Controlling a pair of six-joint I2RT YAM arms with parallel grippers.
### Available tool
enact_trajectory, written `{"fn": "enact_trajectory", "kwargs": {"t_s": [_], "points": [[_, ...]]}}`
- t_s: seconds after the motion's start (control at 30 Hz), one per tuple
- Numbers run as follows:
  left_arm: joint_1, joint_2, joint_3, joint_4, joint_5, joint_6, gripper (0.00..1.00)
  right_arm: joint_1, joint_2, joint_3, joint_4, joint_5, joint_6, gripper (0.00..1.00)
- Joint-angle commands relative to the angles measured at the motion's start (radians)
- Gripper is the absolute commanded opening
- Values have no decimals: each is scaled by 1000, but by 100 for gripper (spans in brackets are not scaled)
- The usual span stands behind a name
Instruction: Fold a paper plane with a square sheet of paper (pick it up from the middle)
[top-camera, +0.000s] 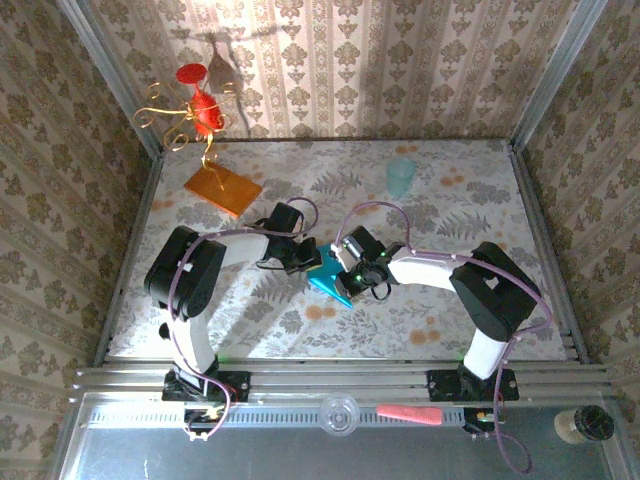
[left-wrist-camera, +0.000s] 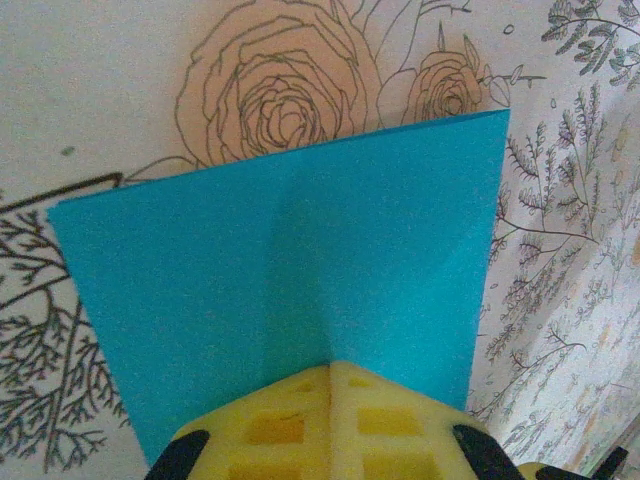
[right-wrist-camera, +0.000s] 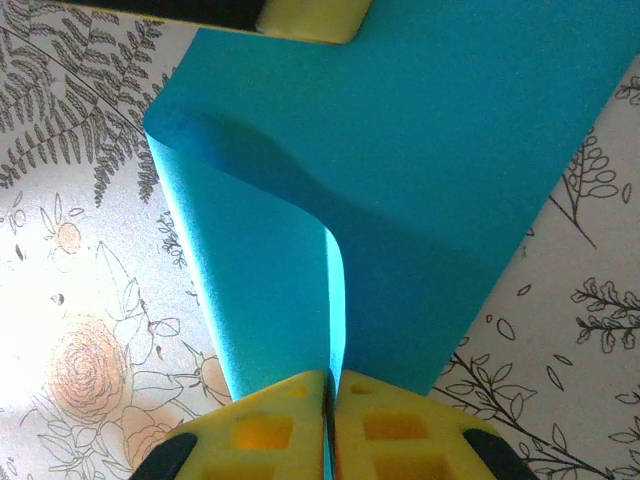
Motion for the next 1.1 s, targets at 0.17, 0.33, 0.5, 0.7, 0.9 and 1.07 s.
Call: {"fn": "enact_trajectory", "kwargs": {"t_s": [0.17,0.33,0.5,0.7,0.9,1.07], "points": [[-10,39,3,-56,-16,19,3,-4,37,24,-31,15,2,12],[-10,41,4,-56,-16,20,3,-3,38,31,-39,25,2,12],[-10,38,5,-59,-16,21,3,-5,9,32,-40,28,4,11],[-11,40,6,-59,-17,20,3,-5,-6,28,-34,28,3,11],[-10,39,8,-60,-14,21,2,-5,35,28,-30,29,11,11],[-10,31,14,-68,-17,23,2,-5,58,32,-47,34,13,11]]}}
